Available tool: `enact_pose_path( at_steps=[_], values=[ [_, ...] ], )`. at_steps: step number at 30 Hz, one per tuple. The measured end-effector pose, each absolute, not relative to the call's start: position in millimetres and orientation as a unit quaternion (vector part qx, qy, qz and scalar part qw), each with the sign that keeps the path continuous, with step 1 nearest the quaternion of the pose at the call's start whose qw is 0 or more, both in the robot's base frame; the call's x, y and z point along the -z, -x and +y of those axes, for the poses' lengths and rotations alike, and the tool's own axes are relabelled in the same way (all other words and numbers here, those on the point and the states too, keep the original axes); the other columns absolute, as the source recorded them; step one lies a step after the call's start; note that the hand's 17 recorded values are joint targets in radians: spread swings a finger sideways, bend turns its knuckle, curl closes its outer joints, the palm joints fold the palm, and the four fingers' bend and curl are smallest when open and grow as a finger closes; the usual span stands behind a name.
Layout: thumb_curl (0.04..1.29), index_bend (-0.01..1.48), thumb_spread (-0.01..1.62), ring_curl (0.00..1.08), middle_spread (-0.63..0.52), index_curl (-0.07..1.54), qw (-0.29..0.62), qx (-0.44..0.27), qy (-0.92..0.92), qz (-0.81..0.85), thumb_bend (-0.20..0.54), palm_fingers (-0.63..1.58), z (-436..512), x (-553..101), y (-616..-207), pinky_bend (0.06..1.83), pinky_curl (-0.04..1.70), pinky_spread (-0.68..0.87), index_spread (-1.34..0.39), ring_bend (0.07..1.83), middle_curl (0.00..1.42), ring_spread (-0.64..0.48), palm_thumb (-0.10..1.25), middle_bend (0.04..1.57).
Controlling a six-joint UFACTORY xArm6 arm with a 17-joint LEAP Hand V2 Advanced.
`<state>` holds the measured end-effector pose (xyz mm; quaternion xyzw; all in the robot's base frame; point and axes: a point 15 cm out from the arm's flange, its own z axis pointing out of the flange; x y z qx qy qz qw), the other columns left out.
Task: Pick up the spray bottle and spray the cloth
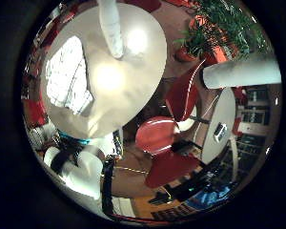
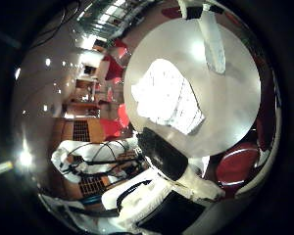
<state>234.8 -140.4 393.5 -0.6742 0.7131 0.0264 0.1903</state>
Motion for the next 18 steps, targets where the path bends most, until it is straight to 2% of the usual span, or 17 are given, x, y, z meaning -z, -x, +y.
enact_pose_path(
  at_steps=[12,18],
  values=[
    [0.23,0.16,1.2,0.26,0.06,0.33,0.376,-0.039,0.539,0.753,-0.014,0.31,-231,-358,-224,0.2,0.28,0.42,-0.24,0.3,0.38,0.21,0.41,0.24],
    [0.26,0.14,1.16,0.28,0.09,0.29,0.461,-0.062,0.478,0.745,-0.017,0.2,-259,-316,-213,0.27,0.31,0.42,-0.2,0.33,0.38,0.21,0.46,0.22]
  ],
)
